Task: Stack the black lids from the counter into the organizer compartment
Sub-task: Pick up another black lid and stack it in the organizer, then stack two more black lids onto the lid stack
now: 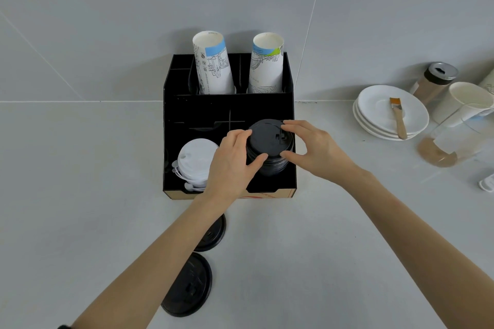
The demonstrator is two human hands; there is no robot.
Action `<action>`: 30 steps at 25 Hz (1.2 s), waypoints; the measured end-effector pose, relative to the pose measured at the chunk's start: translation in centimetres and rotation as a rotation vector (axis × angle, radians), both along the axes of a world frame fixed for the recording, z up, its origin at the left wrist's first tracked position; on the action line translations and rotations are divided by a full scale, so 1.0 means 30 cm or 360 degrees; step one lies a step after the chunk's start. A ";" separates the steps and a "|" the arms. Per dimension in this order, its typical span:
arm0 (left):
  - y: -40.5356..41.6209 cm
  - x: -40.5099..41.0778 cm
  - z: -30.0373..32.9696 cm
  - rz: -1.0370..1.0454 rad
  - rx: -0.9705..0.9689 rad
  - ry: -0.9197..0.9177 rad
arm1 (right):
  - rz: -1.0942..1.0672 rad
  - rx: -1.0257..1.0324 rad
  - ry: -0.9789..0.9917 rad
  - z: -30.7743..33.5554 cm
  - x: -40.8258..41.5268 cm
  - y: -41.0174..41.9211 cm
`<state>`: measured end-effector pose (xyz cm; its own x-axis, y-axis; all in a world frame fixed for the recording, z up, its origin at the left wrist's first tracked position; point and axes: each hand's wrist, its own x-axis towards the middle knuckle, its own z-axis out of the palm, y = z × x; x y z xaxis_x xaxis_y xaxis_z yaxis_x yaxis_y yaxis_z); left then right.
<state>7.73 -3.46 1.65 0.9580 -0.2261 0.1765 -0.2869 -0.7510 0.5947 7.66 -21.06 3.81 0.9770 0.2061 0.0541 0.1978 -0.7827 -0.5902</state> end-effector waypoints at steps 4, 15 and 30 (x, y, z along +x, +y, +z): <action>-0.010 0.000 -0.019 0.0002 0.0005 0.0016 | 0.0032 -0.0063 0.0032 -0.011 0.010 -0.005; -0.008 -0.016 -0.038 -0.0010 0.0030 0.0006 | 0.0019 -0.0140 0.0079 -0.027 -0.019 0.012; 0.202 -0.121 0.016 0.0114 -0.0040 0.0089 | 0.0099 -0.0033 -0.0197 0.034 -0.130 0.139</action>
